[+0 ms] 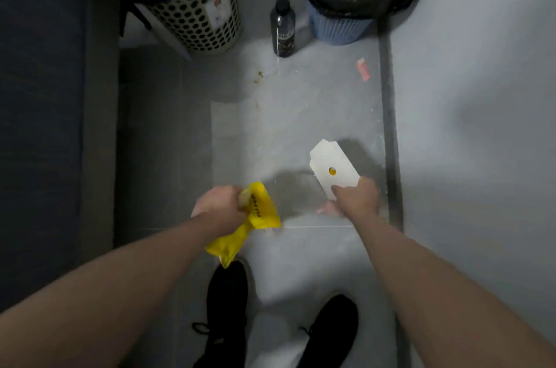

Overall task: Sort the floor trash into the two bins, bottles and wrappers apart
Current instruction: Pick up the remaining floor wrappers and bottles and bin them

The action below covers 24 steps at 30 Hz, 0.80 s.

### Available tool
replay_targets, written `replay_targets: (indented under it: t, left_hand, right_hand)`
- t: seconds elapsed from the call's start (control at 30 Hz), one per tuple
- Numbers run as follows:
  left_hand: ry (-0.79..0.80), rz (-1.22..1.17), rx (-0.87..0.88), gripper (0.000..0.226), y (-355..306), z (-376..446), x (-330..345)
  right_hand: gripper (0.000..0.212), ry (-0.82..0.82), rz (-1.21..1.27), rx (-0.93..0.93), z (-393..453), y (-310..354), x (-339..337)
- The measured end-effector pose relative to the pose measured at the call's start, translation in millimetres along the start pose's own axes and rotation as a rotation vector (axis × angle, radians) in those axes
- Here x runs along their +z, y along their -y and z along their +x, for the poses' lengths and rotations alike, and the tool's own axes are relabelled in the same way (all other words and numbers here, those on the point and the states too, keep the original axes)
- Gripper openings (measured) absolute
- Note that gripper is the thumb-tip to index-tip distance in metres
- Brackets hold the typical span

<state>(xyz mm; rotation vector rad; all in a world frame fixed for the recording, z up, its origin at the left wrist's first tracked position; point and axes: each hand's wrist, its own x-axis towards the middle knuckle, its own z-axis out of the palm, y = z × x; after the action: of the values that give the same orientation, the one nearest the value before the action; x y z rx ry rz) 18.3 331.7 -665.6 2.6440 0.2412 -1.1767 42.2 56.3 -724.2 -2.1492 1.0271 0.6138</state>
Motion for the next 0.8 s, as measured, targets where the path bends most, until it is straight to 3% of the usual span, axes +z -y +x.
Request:
replay_targets:
  t: [0.07, 0.17, 0.5, 0.8]
  left_hand:
    - [-0.041, -0.133, -0.096, 0.013, -6.3, -41.2, -33.1]
    - [-0.094, -0.273, -0.145, 0.017, -23.7, -118.6, -80.2]
    - [-0.2, -0.602, -0.194, 0.021, -86.3, -384.2, -253.2]
    - [-0.262, -0.777, -0.129, 0.014, -80.3, -508.5, -338.8]
  right_hand:
    - [0.041, -0.017, 0.085, 0.037, -48.4, 2.7, -39.0]
    - [0.048, -0.006, 0.204, 0.095, -128.3, 21.0, -105.9]
    - [0.027, 0.072, 0.45, 0.071, -365.8, 118.0, -329.6]
    - [0.022, -0.057, 0.596, 0.037, -506.5, 160.6, -422.1]
